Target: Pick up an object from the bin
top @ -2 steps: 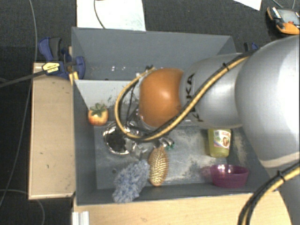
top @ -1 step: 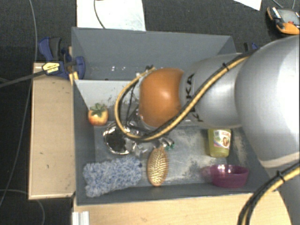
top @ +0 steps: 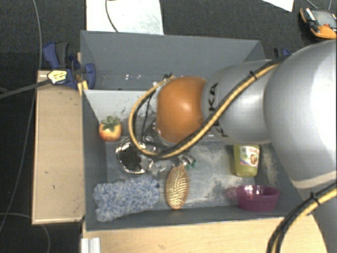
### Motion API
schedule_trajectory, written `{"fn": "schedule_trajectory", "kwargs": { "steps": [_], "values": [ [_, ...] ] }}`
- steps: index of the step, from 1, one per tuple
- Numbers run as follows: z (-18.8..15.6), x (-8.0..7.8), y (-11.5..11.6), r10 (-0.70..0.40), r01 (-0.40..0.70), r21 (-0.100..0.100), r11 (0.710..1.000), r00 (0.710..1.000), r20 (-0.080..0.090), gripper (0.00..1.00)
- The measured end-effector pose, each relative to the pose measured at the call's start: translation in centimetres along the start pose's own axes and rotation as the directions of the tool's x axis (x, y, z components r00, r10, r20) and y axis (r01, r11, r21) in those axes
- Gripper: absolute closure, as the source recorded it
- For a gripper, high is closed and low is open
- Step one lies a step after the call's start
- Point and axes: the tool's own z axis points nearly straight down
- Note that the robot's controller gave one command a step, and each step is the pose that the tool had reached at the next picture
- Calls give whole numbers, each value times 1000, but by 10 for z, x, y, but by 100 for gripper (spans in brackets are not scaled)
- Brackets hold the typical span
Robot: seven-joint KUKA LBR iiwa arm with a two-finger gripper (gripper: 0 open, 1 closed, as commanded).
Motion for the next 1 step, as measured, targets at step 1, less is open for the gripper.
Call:
{"fn": "schedule_trajectory", "kwargs": {
  "steps": [1],
  "values": [
    [0, 0, 0, 2, -2, 0, 1000, 1000, 0, 100]
  ]
}}
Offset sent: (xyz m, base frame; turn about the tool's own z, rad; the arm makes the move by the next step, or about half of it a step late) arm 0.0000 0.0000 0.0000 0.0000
